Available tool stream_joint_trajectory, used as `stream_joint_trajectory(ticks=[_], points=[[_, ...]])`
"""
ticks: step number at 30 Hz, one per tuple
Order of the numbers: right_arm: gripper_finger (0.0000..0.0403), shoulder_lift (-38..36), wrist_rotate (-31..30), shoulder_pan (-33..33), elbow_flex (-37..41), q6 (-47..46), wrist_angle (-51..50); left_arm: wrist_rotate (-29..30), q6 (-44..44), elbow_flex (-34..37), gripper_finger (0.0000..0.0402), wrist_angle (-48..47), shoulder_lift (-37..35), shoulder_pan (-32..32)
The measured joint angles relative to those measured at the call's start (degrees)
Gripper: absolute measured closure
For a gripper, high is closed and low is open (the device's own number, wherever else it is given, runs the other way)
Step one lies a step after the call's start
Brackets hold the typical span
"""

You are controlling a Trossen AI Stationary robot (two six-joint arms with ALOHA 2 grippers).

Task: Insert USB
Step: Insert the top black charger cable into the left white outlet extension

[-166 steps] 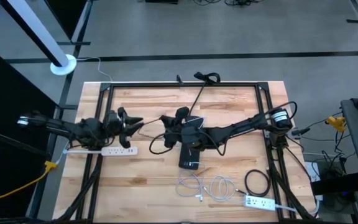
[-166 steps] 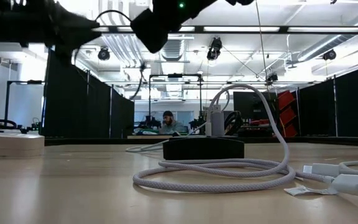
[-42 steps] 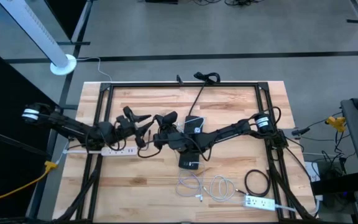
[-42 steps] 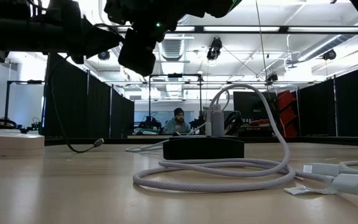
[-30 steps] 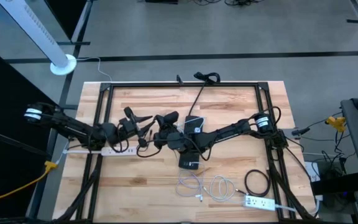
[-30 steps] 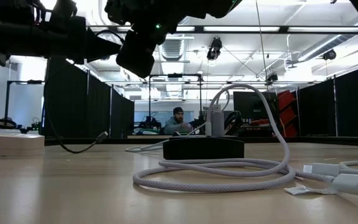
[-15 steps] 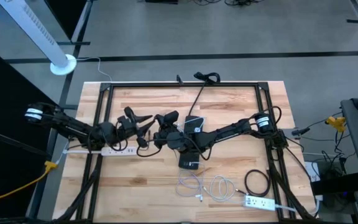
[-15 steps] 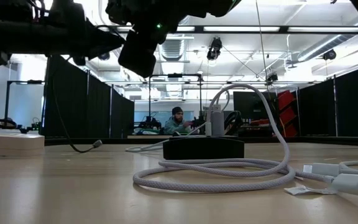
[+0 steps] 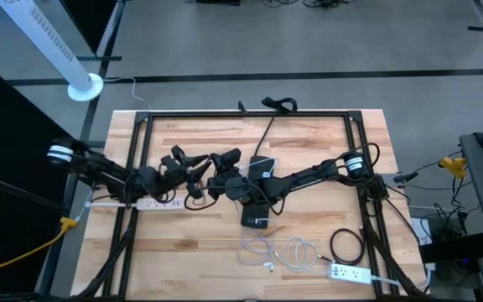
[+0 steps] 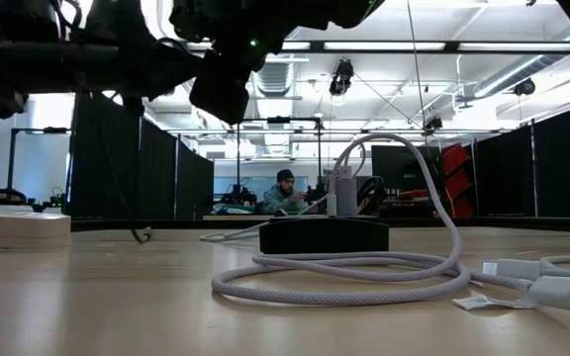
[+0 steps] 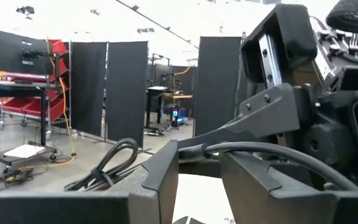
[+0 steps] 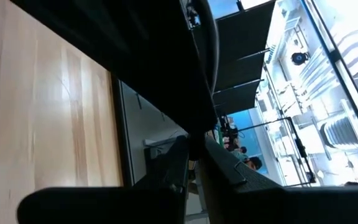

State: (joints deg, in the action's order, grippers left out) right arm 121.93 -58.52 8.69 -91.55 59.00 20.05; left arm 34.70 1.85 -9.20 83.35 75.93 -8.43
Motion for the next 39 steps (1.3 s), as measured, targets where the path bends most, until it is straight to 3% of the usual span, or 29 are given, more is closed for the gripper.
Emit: stream_joint_trajectory(ticks=[5, 10, 16, 26, 34, 39], points=[[0.0391, 0.07, 0.41, -0.07, 0.01, 0.15, -0.28, 3.43, -1.75, -0.50, 0.0300, 0.72, 2.54, -0.02], [0.0391, 0.07, -0.36, -0.07, 0.02, -0.01, -0.22, -0.23, 1.23, -0.49, 0.0329, 2.08, 2.76, 0.09], [0.0391, 0.07, -0.46, -0.07, 0.02, -0.72, -0.20, -0.42, 6.08, -0.47, 0.0349, 2.01, 2.49, 0.09], [0.0391, 0.04, -0.23, -0.11, 0.02, -1.38, -0.15, -1.20, 11.93, -0.45, 0.0325, 2.73, 2.10, -0.94], [0.0391, 0.12, 2.78, -0.29, 0.07, -11.35, -0.52, -3.36, 14.50, -0.43, 0.0311, 4.95, 1.76, -1.38], [0.0391, 0.13, 2.54, -0.40, 0.07, -12.90, -0.48, -2.50, 15.45, -0.43, 0.0317, 5.08, 1.76, -1.38]])
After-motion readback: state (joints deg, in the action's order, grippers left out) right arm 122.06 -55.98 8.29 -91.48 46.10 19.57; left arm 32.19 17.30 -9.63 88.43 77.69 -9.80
